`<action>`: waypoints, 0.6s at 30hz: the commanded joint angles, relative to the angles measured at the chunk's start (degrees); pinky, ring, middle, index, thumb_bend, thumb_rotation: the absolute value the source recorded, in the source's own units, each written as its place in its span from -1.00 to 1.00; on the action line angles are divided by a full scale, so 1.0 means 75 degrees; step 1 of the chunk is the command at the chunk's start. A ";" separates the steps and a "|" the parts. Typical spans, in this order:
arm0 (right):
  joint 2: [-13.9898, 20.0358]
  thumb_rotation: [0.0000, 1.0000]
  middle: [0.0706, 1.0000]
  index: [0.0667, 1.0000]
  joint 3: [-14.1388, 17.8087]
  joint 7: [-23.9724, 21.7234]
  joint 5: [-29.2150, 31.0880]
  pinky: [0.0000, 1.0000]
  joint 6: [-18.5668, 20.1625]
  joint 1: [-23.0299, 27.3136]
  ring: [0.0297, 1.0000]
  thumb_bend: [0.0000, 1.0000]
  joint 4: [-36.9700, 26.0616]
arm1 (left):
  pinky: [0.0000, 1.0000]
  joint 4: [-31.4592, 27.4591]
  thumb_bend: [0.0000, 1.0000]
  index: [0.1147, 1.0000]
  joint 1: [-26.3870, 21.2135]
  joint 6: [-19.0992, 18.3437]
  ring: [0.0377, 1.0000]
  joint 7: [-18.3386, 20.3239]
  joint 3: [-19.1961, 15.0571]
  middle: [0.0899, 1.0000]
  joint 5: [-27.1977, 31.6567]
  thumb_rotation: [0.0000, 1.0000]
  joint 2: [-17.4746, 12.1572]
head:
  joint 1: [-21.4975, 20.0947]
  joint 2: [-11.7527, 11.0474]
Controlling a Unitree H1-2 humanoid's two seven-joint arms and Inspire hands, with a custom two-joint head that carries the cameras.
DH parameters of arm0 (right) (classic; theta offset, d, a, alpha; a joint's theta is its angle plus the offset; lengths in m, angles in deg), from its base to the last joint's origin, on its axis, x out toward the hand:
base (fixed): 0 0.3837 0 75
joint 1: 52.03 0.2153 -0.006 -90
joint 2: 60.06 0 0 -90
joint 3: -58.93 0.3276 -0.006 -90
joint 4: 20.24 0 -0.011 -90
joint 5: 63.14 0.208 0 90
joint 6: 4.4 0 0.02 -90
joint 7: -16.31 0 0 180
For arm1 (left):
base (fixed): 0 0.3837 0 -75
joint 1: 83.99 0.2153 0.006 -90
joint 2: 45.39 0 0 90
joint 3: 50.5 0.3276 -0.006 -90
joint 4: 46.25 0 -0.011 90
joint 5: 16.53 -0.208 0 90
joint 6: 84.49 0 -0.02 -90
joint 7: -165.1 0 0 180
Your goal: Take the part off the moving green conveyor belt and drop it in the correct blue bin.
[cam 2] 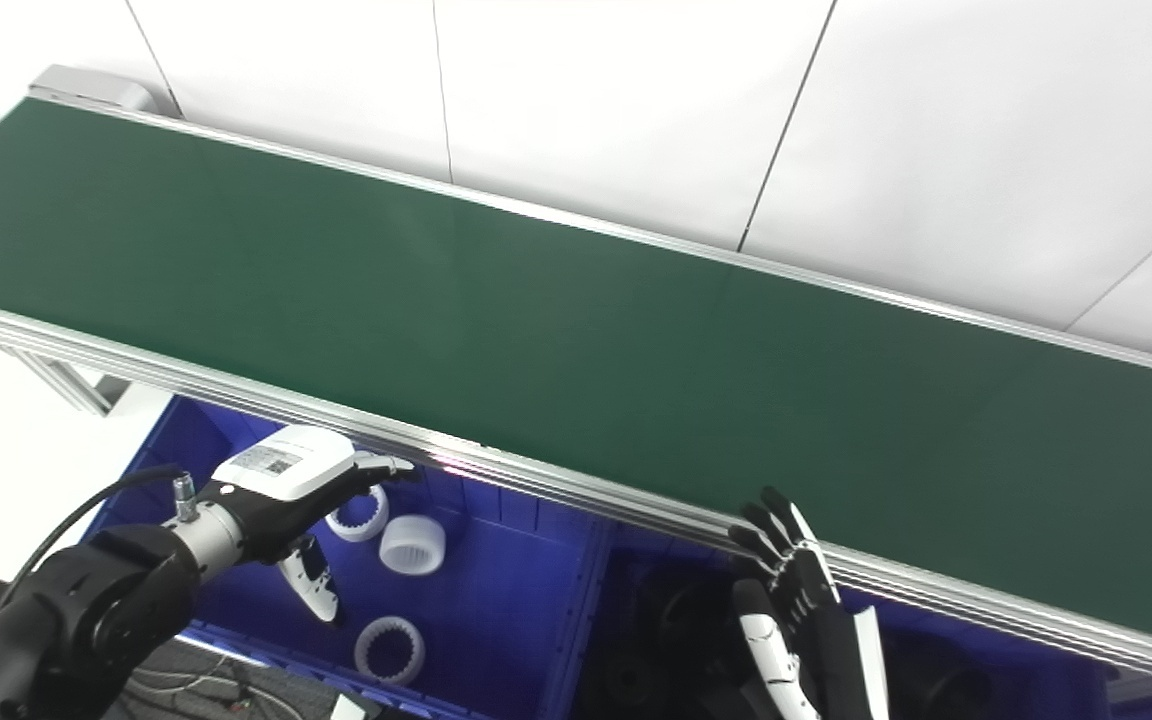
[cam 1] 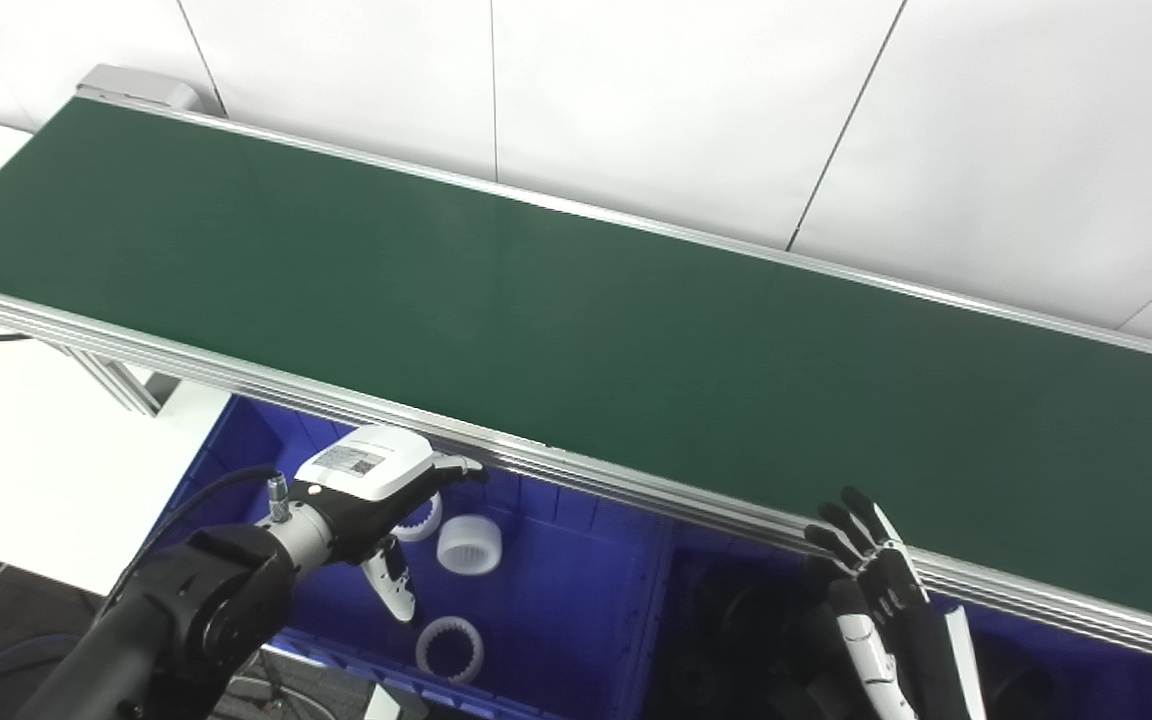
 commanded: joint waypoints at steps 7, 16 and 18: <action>-0.0102 0.46 0.69 0.81 0.0011 -0.0005 0.0039 0.45 -0.0263 -0.0005 0.60 0.04 -0.0143 | 0.26 -0.0623 0.57 0.61 -0.0020 0.0021 0.44 -0.0386 -0.0526 0.59 0.0967 -1.00 0.0303 | -0.0325 -0.0141; -0.0267 0.39 0.68 0.79 -0.0083 0.0096 -0.0258 0.42 -0.0452 -0.0012 0.59 0.07 0.0065 | 0.14 -0.0377 0.57 0.43 0.0289 0.1111 0.34 -0.1588 -0.1235 0.46 0.4652 -0.87 0.1297 | -0.1074 -0.0486; -0.0315 0.37 0.68 0.79 -0.0107 0.0126 -0.0342 0.42 -0.0495 -0.0025 0.59 0.06 0.0103 | 0.14 -0.0015 0.65 0.37 0.0368 0.1501 0.31 -0.1858 -0.1303 0.39 0.5373 -0.57 0.1559 | -0.1196 -0.0542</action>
